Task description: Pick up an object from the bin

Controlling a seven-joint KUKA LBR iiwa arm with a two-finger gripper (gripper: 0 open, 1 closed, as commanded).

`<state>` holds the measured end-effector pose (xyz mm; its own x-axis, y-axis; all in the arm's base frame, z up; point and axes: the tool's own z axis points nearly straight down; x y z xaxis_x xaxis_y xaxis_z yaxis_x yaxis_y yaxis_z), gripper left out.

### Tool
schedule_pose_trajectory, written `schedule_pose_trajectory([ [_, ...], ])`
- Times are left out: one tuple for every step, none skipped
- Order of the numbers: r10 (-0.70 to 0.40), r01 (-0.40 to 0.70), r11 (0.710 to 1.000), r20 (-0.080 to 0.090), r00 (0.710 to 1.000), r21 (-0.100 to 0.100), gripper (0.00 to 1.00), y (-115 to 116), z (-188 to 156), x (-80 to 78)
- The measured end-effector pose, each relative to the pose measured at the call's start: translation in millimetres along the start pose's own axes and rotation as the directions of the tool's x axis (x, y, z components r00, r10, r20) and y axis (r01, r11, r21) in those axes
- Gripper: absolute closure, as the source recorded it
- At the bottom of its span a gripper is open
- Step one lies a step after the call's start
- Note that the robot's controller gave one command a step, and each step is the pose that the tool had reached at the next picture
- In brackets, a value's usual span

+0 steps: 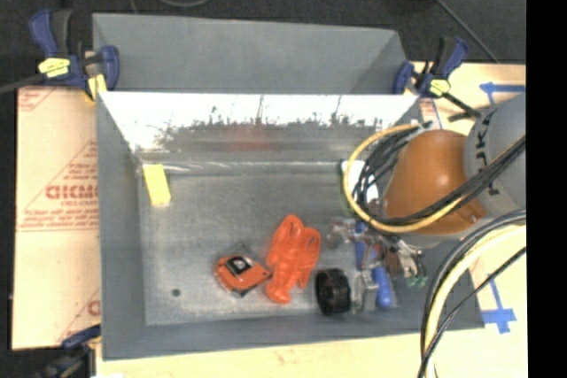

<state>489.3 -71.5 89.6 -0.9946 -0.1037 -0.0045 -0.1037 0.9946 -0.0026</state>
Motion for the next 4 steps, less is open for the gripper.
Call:
schedule_pose_trajectory([
  [0.049,-0.049,0.999,0.01,0.999,0.0,0.0,6,15,9.4],
  [0.169,-0.169,0.986,0.009,0.986,-0.001,0.0,14,16,9.4],
  [-0.049,0.049,0.999,0.003,0.999,-0.001,1.0,41,16,5.8],
  [-0.05,0.05,0.999,0.004,0.999,0.0,1.0,40,16,5.3],
])
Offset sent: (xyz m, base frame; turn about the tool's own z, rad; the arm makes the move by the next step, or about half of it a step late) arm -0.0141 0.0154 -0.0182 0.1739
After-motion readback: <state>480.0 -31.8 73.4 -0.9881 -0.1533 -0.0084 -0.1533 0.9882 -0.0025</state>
